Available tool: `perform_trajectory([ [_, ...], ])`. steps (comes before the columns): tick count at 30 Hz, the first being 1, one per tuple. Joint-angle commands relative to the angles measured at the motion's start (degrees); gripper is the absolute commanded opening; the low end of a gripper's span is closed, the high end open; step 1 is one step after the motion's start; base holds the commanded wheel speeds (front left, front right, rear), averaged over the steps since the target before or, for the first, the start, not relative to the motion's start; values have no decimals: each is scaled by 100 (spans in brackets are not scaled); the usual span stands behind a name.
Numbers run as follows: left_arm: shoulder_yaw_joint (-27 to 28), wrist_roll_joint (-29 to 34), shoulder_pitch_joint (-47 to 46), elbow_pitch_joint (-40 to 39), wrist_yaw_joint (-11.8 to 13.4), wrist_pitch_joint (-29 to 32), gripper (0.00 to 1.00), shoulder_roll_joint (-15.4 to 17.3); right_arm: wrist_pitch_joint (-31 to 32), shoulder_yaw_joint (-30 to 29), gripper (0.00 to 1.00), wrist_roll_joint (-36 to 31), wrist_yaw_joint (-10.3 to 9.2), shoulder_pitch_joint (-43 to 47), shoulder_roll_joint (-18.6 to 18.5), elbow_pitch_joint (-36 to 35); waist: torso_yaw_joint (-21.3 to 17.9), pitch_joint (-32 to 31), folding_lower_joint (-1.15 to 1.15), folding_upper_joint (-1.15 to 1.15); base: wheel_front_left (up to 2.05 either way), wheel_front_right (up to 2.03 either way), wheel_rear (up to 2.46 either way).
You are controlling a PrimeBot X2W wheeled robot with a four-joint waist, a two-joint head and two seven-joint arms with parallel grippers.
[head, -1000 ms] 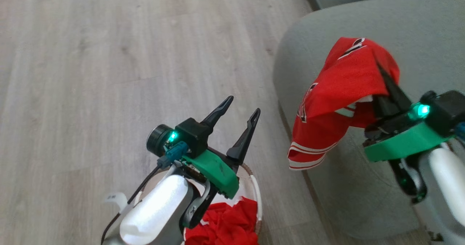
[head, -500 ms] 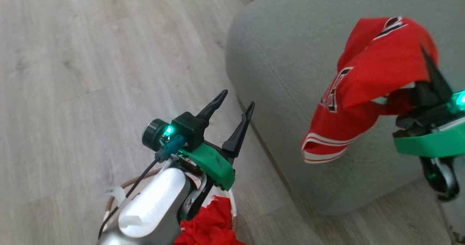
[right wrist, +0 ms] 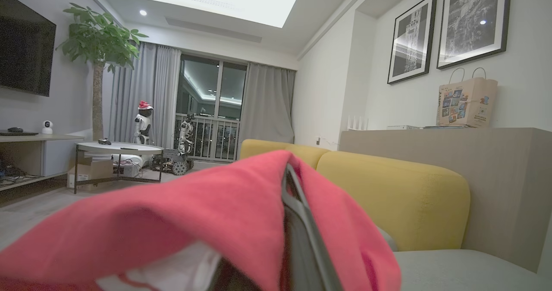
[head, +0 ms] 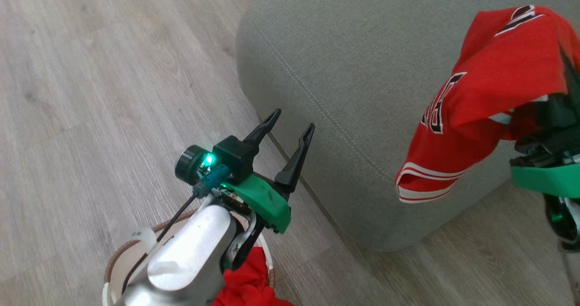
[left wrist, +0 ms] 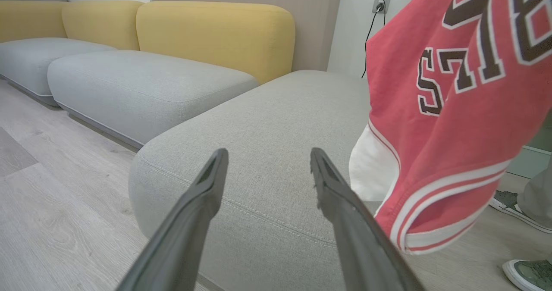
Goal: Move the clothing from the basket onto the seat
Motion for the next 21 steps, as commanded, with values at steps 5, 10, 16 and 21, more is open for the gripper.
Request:
perform_trajectory([
  [5, 171, 47, -431, -99, 25, -80, 100, 0, -29, -87, 0, 72, -1, -389, -231, -164, 29, 111, 0, 0, 0, 0, 0],
  [10, 126, 82, -552, -70, 40, -35, 100, -26, -29, -52, 0, 249, -1, -905, -476, 144, 131, 306, 0, 0, 0, 0, 0],
  [16, 59, 154, -726, -40, 64, 61, 100, -51, -29, 164, 0, 665, -1, -1715, -836, 852, 233, 585, 0, 0, 0, 0, 0],
  [21, -55, 281, -1014, -15, 93, 207, 100, -129, -29, 509, 0, 1052, -1, -2603, -1278, 1603, 411, 1057, 0, 0, 0, 0, 0],
])
